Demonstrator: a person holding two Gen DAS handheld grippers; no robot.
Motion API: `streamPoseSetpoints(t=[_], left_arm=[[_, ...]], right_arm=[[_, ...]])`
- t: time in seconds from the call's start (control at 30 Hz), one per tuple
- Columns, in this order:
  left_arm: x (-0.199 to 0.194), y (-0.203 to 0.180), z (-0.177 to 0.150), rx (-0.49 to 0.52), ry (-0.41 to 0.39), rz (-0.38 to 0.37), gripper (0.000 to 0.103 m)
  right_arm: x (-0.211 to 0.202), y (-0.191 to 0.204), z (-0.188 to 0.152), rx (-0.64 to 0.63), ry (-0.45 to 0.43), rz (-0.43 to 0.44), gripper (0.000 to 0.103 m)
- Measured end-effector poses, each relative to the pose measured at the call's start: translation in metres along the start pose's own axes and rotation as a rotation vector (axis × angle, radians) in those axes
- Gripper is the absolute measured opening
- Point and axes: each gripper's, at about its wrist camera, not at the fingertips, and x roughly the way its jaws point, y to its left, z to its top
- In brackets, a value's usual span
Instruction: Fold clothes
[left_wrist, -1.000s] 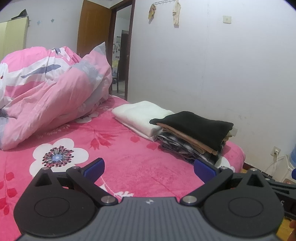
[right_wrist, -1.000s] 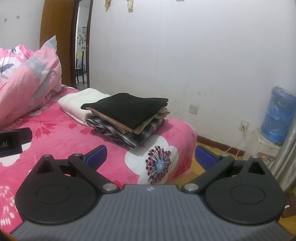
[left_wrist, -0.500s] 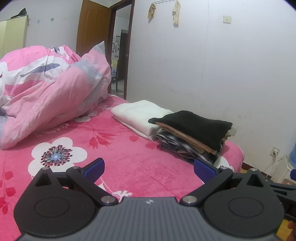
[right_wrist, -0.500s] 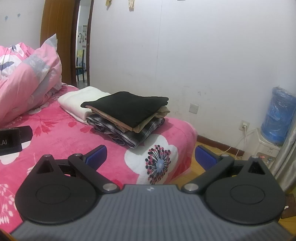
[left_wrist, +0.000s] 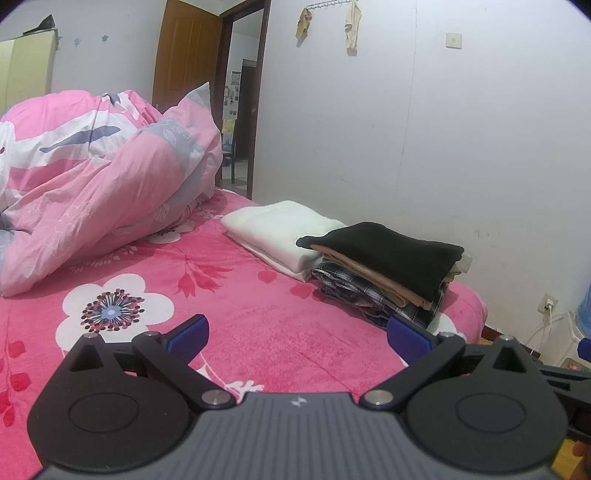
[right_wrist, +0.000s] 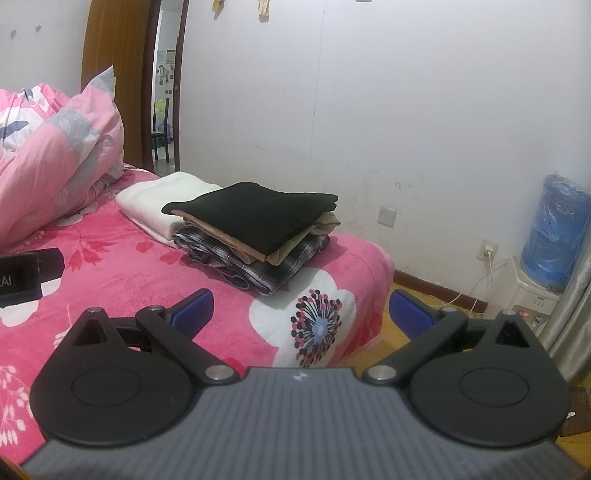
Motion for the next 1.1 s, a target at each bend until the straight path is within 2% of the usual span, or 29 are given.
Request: streamPoseSetpoints(t=[1.1], left_arm=[[-0.0019, -0.0003, 0.002, -0.001, -0.008, 0.004, 0.103]], right_arm=[[-0.0002, 0.005, 0.001, -0.008, -0.004, 0.005, 0.102]])
